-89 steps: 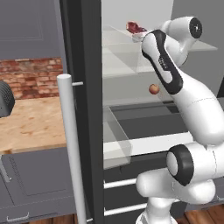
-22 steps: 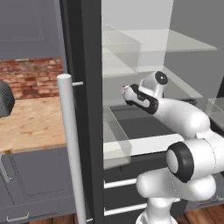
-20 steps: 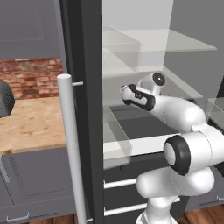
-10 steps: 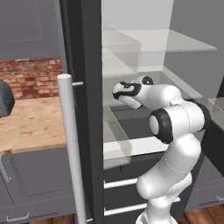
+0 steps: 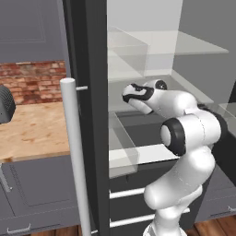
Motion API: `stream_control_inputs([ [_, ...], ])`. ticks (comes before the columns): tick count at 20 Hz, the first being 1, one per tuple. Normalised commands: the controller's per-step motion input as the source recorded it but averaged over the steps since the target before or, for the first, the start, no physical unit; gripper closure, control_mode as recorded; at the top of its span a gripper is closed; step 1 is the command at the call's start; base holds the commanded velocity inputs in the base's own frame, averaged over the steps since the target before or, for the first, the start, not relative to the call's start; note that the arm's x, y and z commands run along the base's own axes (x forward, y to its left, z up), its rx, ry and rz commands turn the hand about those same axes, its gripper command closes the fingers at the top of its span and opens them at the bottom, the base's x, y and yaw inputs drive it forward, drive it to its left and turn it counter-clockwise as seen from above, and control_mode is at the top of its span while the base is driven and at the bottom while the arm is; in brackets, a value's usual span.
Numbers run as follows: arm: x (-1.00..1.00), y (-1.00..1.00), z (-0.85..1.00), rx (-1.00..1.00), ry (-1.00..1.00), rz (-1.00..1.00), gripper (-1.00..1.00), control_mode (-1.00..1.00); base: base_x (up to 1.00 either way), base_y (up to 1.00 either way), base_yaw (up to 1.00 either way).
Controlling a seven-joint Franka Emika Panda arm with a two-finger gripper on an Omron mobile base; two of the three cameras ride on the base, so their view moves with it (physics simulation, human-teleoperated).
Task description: Place the mustard and ketchup from the counter to the top shelf of the fridge. If the existing items in the fridge are on the top shelf, move them to other shelves.
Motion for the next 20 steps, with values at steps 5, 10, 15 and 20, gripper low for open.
stream_control_inputs([
  [5,-0.97,-0.22,0.93,0.0,0.0,-0.01,-1.0,-1.0,0.0,0.0,0.0],
  [10,-1.0,-0.2,1.0,0.0,0.0,-0.03,-1.0,-1.0,0.0,0.0,0.0],
  [15,-1.0,-0.32,1.0,0.0,0.02,-0.01,-1.0,-1.0,0.0,0.0,0.0],
  [20,-1.0,-0.5,0.96,0.0,0.09,0.0,-1.0,-1.0,0.0,0.0,0.0],
])
